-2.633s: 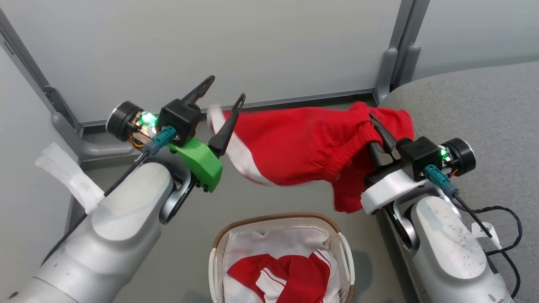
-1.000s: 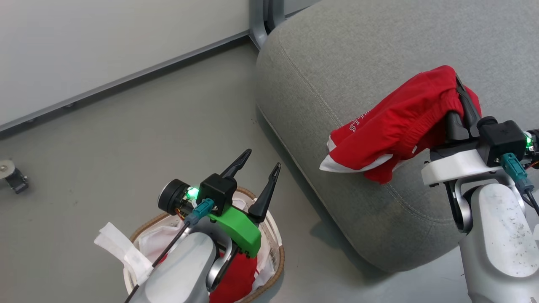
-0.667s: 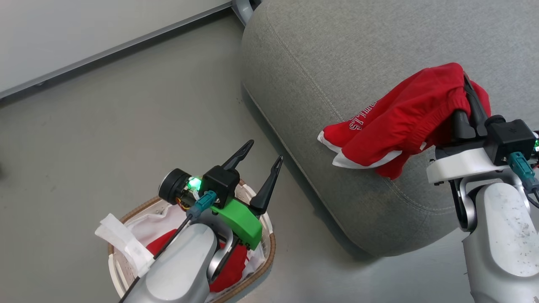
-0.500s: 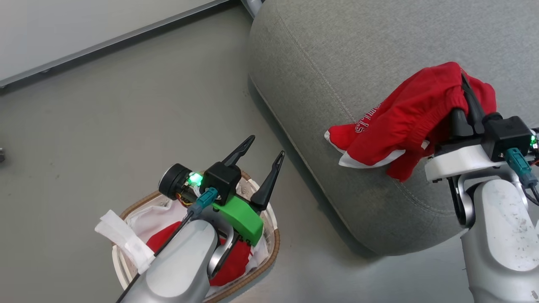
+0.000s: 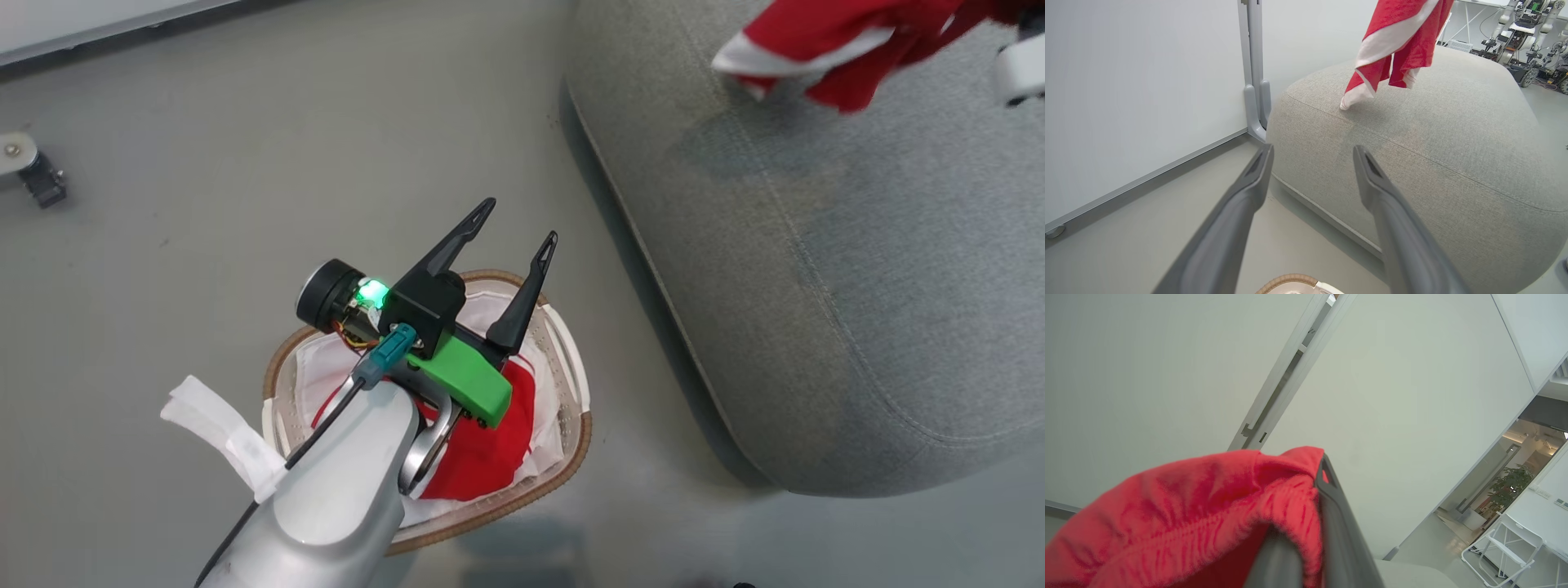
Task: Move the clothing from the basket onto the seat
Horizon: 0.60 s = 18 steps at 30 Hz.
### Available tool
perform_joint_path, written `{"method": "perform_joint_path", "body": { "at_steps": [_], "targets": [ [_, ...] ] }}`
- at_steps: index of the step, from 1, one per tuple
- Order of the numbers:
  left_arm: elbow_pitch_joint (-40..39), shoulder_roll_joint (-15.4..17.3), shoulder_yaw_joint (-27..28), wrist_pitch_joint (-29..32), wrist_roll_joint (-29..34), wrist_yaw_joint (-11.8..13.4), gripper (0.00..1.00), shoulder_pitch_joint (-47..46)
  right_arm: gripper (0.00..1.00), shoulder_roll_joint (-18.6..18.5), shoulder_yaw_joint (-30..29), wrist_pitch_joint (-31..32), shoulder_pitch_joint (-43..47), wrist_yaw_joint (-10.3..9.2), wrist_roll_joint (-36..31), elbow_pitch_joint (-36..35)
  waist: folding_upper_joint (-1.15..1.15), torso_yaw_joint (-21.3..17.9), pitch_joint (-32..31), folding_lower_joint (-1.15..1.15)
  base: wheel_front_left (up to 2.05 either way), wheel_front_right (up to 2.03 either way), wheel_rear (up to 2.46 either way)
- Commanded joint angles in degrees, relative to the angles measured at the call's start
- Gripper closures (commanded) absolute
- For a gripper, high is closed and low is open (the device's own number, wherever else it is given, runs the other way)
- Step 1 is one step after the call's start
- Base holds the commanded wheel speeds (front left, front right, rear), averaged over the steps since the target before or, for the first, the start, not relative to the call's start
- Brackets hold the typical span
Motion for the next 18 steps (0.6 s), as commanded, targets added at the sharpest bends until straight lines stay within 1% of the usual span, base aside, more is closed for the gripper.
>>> {"method": "perform_joint_path", "body": {
  "at_steps": [1,2,5,8,10,14,17,18],
  "targets": [
    [-0.63,-0.21,0.64,0.0,0.69,0.07,0.0,-1.45,1.0,-1.87,0.29,-0.12,-2.82,-0.08,-0.86,1.32,0.0,3.89,3.47,0.0,0.0,0.0,0.0],
    [-1.09,-0.32,0.91,0.01,1.02,0.07,0.0,-1.8,1.0,-3.89,0.31,-0.12,-5.6,-0.08,-1.45,2.75,0.0,4.78,4.22,0.0,0.0,0.0,0.0],
    [-2.16,-0.38,1.45,0.01,1.86,0.06,0.0,-2.55,1.0,-8.35,0.14,-0.12,-12.69,-0.08,-2.81,7.18,0.0,6.87,6.28,0.0,0.0,0.0,0.0],
    [-3.32,0.19,1.94,0.02,2.59,0.03,0.0,-3.3,1.0,-11.51,-1.56,0.38,-19.21,-0.08,-4.11,10.74,0.0,8.19,8.62,0.0,0.0,0.0,0.0],
    [-4.02,0.68,2.14,0.02,3.24,0.0,0.0,-3.48,1.0,-12.72,-3.17,0.52,-22.16,-0.08,-4.98,12.84,0.0,8.8,10.29,0.0,0.0,0.0,0.0],
    [-5.15,1.59,2.4,0.02,3.99,-0.01,0.0,-3.63,1.0,-13.24,-6.37,0.31,-24.61,-0.08,-6.9,16.81,0.0,9.32,13.31,0.0,0.0,0.0,0.0],
    [-5.35,2.08,2.23,0.02,4.52,-0.01,0.0,-3.4,1.0,-12.02,-9.7,0.04,-22.62,-0.08,-8.33,19.43,0.0,9.11,14.99,0.0,0.0,0.0,0.0],
    [-5.36,2.26,2.14,0.02,4.68,0.01,0.0,-3.29,1.0,-10.96,-10.95,-0.05,-21.36,-0.08,-8.53,20.54,0.0,8.86,15.56,0.0,0.0,0.0,0.0]
  ]
}}
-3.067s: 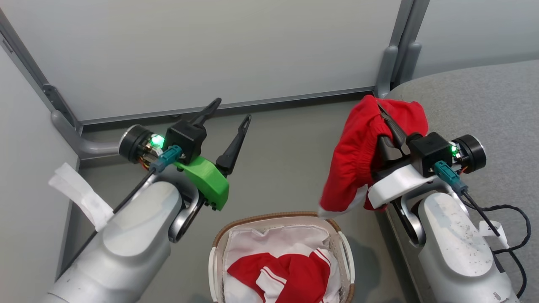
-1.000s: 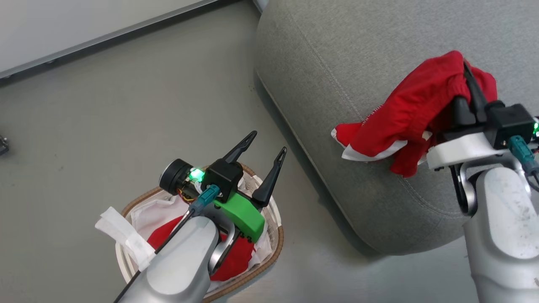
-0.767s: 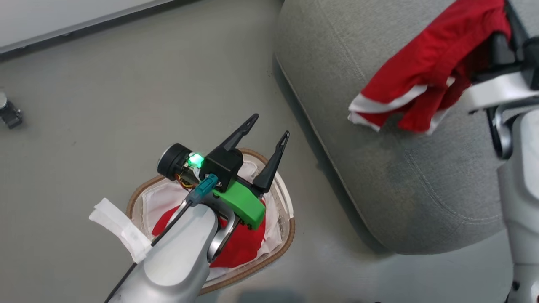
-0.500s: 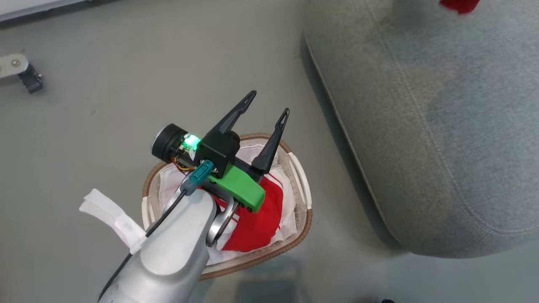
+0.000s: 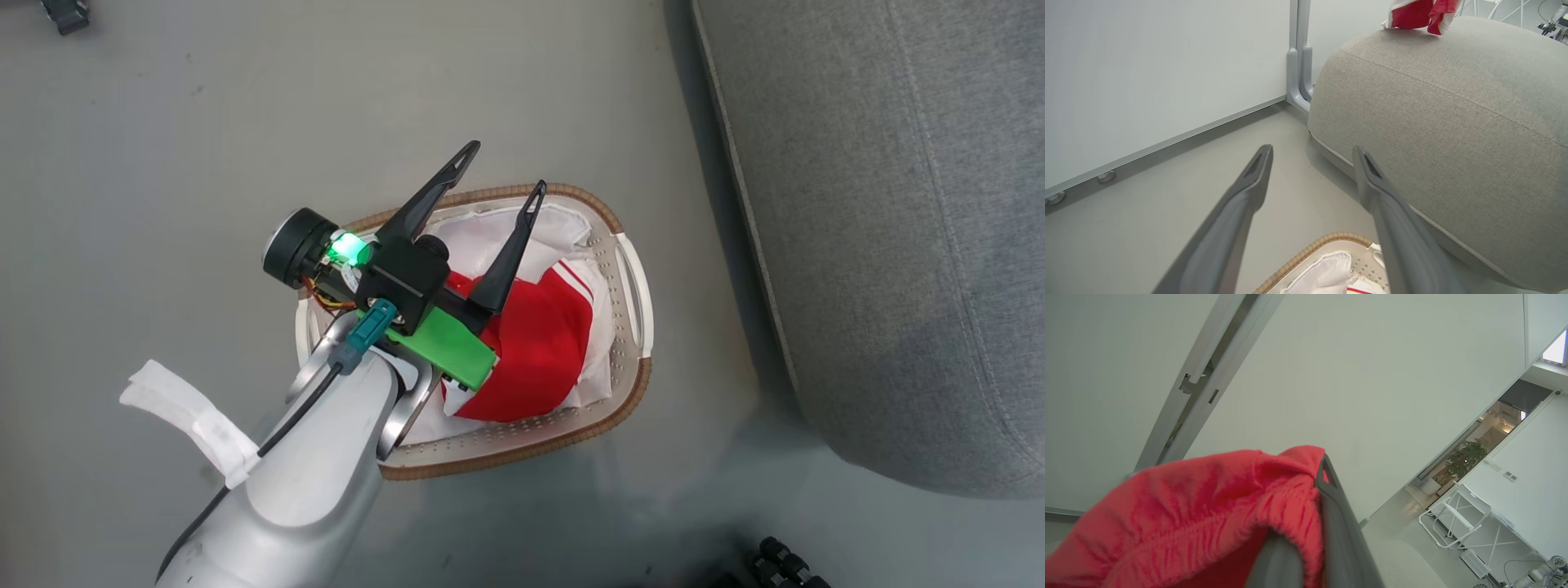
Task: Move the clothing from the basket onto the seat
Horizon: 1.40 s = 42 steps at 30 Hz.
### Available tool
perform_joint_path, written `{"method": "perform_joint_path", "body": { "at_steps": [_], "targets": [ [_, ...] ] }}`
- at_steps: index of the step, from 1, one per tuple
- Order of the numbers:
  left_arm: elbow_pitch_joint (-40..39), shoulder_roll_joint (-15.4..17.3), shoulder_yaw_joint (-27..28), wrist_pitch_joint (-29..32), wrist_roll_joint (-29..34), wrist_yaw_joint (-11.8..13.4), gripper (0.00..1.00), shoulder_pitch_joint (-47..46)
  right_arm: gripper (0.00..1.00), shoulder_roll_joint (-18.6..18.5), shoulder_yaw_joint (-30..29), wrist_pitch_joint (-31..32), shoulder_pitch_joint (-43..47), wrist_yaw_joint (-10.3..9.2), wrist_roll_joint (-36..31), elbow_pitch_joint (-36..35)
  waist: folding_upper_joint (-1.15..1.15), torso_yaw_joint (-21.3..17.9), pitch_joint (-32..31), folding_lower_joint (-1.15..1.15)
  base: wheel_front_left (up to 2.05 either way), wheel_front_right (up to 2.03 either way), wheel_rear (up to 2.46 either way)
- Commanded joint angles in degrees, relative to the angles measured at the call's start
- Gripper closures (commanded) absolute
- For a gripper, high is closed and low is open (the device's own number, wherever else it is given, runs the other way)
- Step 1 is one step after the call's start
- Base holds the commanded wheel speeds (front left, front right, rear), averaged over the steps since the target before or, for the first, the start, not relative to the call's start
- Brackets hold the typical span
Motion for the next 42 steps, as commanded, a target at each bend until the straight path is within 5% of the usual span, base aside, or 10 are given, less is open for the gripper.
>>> {"method": "perform_joint_path", "body": {
  "at_steps": [1,13,15,16,17,29,42],
  "targets": [
    [-0.24,0.47,-0.03,0.03,0.7,0.01,0.0,-0.61,1.0,1.43,-1.16,-0.38,2.61,-0.08,-0.53,1.24,0.0,0.82,3.48,-0.01,0.0,0.0,0.0],
    [1.45,1.18,-1.15,0.03,0.75,-0.01,0.0,-0.22,1.0,9.06,-5.22,-0.44,15.46,-0.08,-2.06,1.34,0.0,-2.74,3.13,-0.01,0.0,0.0,0.0],
    [1.75,1.33,-1.06,0.03,0.42,0.01,0.0,0.2,0.52,10.12,-4.53,-0.44,17.03,-0.08,-1.72,0.07,0.0,-3.36,2.52,-0.01,0.0,0.0,0.0],
    [1.86,1.39,-1.03,0.03,0.27,0.01,0.0,0.4,0.04,10.5,-4.31,-0.44,17.86,-0.08,-1.3,-0.46,0.0,-3.59,2.23,-0.01,0.0,0.0,0.0],
    [2.02,1.58,-0.96,0.03,0.12,0.01,0.0,0.7,0.0,11.0,-3.85,-0.44,18.9,-0.08,-1.01,-1.15,0.0,-3.95,1.79,-0.01,0.0,0.0,0.0],
    [2.89,1.0,0.48,0.03,-1.69,-0.08,0.0,3.87,0.0,13.82,0.88,-0.45,31.49,-0.08,5.21,-2.61,0.0,-5.77,-6.41,-0.01,0.0,0.0,0.0],
    [2.21,-1.23,6.27,0.03,-3.58,0.36,0.0,11.31,0.0,13.6,5.17,-0.45,38.43,-0.08,10.82,-4.91,0.0,-2.86,-17.66,-0.01,0.0,0.0,0.0]
  ]
}}
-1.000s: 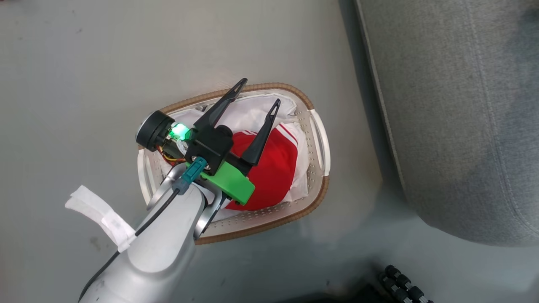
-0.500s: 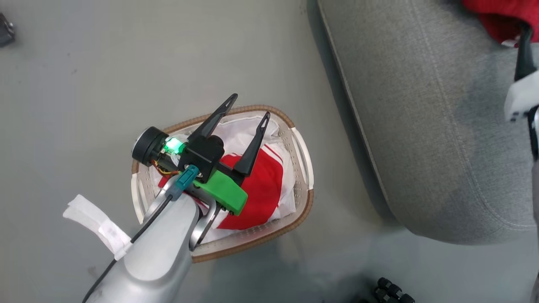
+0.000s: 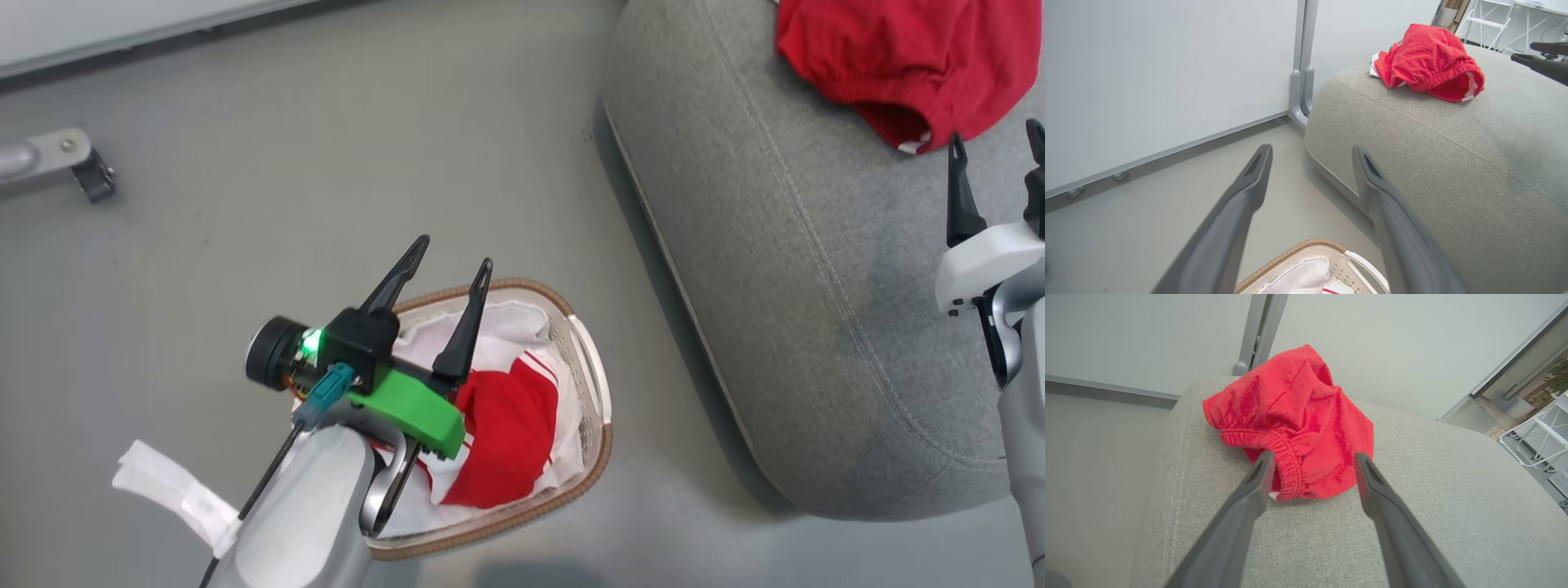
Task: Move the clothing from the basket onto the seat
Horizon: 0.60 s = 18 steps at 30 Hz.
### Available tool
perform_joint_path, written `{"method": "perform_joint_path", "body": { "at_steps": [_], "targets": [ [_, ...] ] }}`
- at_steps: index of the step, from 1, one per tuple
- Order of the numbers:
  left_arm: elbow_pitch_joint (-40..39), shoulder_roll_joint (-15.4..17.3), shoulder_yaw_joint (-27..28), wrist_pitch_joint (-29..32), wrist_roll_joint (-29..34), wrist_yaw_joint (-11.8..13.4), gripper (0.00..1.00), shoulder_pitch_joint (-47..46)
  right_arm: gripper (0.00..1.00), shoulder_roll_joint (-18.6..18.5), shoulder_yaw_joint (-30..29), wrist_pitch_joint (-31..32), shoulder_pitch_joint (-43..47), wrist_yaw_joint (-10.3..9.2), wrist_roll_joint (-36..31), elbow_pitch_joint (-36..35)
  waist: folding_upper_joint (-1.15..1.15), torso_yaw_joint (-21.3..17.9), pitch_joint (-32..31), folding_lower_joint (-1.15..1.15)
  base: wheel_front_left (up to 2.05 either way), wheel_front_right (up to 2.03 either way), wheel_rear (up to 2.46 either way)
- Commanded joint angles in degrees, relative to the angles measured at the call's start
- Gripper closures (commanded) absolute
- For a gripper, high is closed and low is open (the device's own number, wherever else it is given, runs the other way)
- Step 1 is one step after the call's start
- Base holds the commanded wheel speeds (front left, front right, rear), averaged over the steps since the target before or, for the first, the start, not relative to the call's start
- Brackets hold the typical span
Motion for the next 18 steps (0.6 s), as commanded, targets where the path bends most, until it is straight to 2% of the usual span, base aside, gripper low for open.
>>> {"method": "perform_joint_path", "body": {
  "at_steps": [1,8,18],
  "targets": [
    [-0.34,-0.15,0.97,0.03,-0.18,0.27,0.0,1.72,0.0,-0.18,0.44,-0.11,0.69,-0.08,0.92,-0.9,0.0,2.03,-4.38,0.0,0.0,0.0,0.0],
    [-1.83,-1.16,6.76,0.03,-0.1,0.96,0.0,6.6,0.0,1.57,2.65,-0.11,1.01,-0.08,4.17,-5.49,0.0,5.04,-9.28,0.0,0.0,0.0,0.0],
    [-4.36,-2.7,17.04,0.03,0.32,2.05,0.0,14.45,0.0,8.42,4.9,-0.12,7.53,-0.08,8.93,-11.78,0.0,8.77,-13.86,0.0,0.0,0.0,0.0]
  ]
}}
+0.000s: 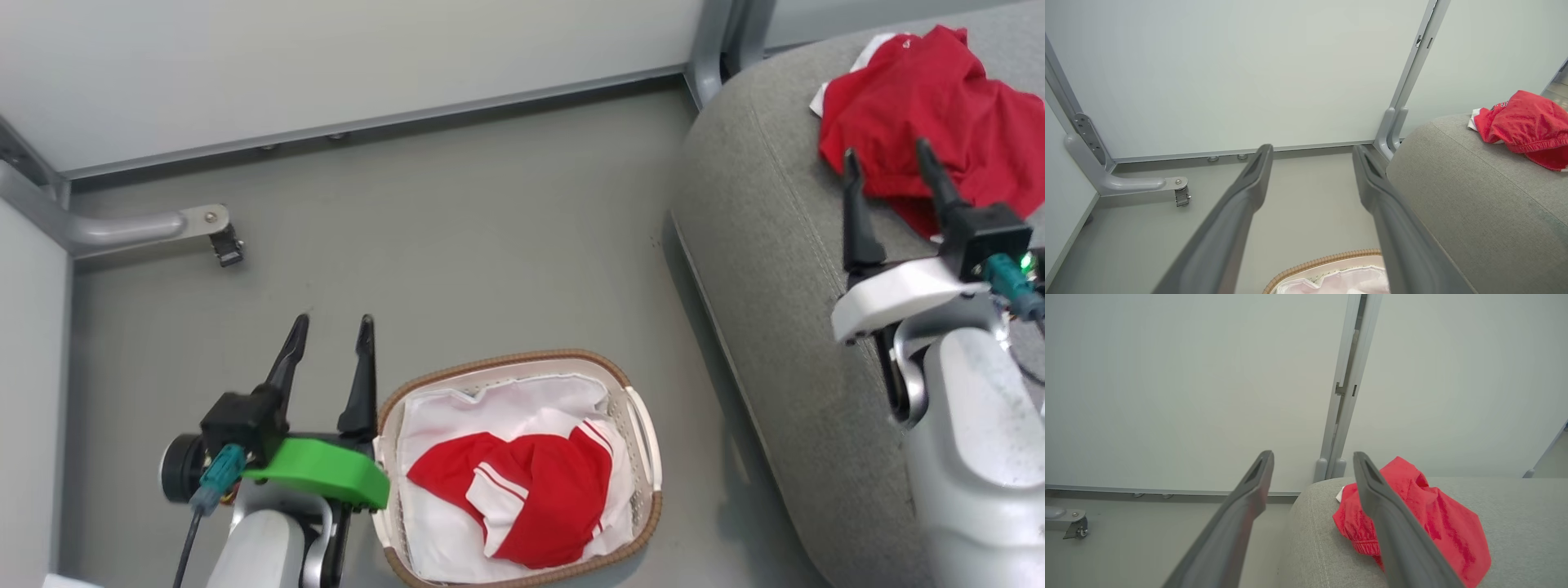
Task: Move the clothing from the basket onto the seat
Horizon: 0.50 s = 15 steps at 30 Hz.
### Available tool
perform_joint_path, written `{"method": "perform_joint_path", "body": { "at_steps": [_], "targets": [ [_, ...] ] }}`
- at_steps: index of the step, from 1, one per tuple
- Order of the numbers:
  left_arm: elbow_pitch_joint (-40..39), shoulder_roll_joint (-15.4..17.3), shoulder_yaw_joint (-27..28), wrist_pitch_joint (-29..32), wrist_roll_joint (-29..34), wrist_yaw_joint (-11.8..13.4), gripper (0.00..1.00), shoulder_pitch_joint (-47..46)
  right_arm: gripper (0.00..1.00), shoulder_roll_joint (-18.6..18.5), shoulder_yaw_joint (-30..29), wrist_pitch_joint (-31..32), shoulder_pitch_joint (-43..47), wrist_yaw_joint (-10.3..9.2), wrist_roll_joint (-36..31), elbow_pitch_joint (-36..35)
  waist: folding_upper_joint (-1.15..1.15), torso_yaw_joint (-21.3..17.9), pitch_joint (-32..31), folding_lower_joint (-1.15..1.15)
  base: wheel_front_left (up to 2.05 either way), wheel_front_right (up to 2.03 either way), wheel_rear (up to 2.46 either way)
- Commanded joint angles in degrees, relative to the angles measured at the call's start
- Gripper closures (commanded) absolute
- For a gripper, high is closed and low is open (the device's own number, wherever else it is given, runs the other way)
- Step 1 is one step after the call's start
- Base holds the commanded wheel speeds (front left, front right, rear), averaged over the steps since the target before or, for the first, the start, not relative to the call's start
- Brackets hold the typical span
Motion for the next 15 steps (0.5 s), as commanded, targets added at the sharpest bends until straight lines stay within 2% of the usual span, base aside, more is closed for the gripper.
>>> {"method": "perform_joint_path", "body": {
  "at_steps": [1,8,15],
  "targets": [
    [-0.77,-0.26,2.06,0.03,0.8,0.29,0.0,2.63,0.0,1.14,0.51,-0.11,3.23,-0.08,0.93,-1.64,0.0,2.46,-2.44,0.0,0.0,0.0,0.0],
    [-2.76,-0.72,6.72,0.03,1.3,0.47,0.0,8.61,0.0,3.46,1.55,-0.11,10.9,-0.08,2.93,-5.84,0.0,3.32,-3.56,0.0,0.0,0.0,0.0],
    [-3.49,-0.82,7.22,0.03,-0.32,0.87,0.0,12.79,0.0,3.43,5.12,-0.11,18.15,-0.08,7.11,-7.2,0.0,3.99,-5.21,0.0,0.0,0.0,0.0]
  ]
}}
